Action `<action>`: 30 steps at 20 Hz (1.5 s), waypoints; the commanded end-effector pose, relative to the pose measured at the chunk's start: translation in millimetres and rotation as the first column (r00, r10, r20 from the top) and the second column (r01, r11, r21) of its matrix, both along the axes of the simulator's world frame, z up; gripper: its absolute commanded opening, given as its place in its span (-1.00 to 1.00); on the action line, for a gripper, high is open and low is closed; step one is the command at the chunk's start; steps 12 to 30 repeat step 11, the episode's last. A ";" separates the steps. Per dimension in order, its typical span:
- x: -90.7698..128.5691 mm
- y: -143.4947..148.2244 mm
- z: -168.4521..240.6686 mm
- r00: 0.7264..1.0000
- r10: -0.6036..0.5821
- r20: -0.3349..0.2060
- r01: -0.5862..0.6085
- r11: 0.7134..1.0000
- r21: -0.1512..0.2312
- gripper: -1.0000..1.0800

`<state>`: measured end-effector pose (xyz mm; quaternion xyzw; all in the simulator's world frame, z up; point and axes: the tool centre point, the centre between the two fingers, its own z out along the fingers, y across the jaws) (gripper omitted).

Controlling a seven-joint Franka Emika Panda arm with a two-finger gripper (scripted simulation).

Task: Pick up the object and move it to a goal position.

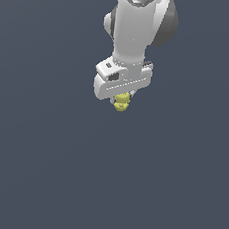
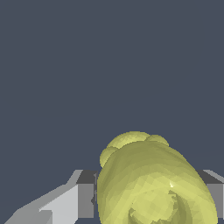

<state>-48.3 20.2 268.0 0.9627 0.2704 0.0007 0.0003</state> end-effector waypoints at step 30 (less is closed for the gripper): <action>-1.8 5.5 31.1 1.000 -0.001 -0.002 0.001 1.000 0.000 -1.00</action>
